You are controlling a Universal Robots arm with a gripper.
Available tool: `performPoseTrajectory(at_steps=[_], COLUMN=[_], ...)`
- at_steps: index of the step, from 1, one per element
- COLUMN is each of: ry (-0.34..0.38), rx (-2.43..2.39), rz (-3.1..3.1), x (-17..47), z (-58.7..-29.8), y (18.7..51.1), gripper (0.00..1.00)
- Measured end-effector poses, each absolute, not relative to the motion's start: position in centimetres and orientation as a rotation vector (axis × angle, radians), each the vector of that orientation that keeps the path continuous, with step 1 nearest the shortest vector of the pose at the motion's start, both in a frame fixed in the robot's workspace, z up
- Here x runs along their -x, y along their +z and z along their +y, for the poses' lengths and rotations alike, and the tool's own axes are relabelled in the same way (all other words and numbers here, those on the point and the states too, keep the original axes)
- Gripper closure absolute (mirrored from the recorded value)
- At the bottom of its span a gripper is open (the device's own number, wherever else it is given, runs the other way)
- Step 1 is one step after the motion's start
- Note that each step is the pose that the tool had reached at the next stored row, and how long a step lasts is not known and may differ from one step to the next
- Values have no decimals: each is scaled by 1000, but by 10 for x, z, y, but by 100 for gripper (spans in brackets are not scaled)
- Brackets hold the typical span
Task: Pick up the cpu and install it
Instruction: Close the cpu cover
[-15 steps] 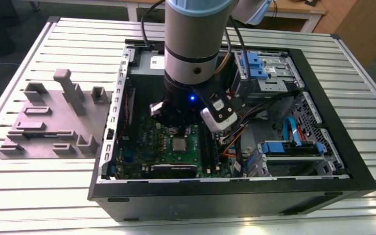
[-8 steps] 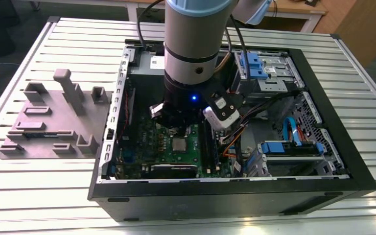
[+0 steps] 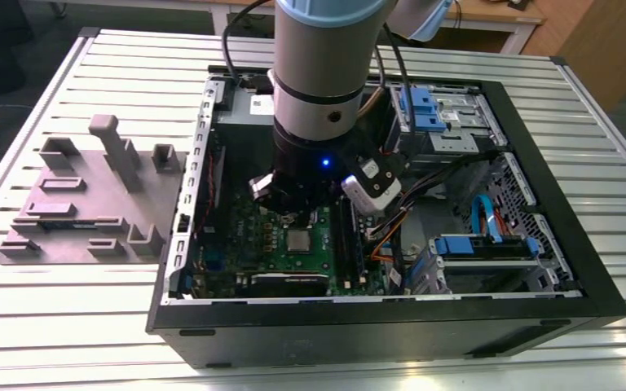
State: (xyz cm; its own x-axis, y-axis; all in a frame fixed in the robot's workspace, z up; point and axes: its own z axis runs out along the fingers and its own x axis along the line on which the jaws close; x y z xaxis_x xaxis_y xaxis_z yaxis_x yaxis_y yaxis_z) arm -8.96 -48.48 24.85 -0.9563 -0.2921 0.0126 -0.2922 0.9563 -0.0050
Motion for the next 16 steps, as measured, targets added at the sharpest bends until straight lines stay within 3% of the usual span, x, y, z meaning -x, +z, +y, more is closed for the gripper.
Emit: performPoseTrajectory(at_steps=[16], ry=[11], rx=[-577], rz=[-3076], x=[90], z=[-485], y=[248], gripper=[90])
